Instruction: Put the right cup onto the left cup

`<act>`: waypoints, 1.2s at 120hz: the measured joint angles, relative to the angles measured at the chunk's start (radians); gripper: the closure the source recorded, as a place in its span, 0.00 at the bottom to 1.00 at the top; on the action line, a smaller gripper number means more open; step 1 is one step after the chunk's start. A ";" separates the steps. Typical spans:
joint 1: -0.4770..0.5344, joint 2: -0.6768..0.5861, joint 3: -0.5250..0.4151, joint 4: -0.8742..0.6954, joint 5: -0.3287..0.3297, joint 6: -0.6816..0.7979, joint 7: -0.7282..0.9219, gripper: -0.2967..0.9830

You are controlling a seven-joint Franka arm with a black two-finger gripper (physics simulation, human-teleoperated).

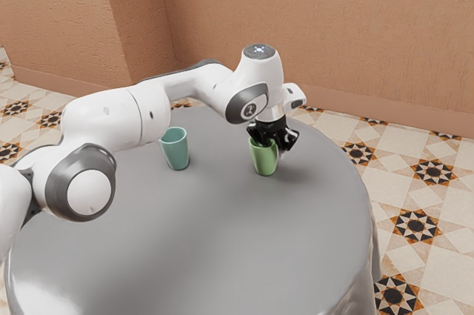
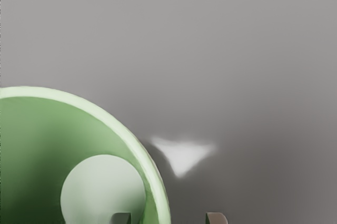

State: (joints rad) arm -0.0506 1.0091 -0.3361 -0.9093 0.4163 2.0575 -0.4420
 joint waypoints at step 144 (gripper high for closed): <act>0.009 -0.447 0.199 -0.383 -0.119 -0.136 0.013 0.85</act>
State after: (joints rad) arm -0.0414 0.5623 -0.1373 -1.2921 0.2977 1.9212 -0.4291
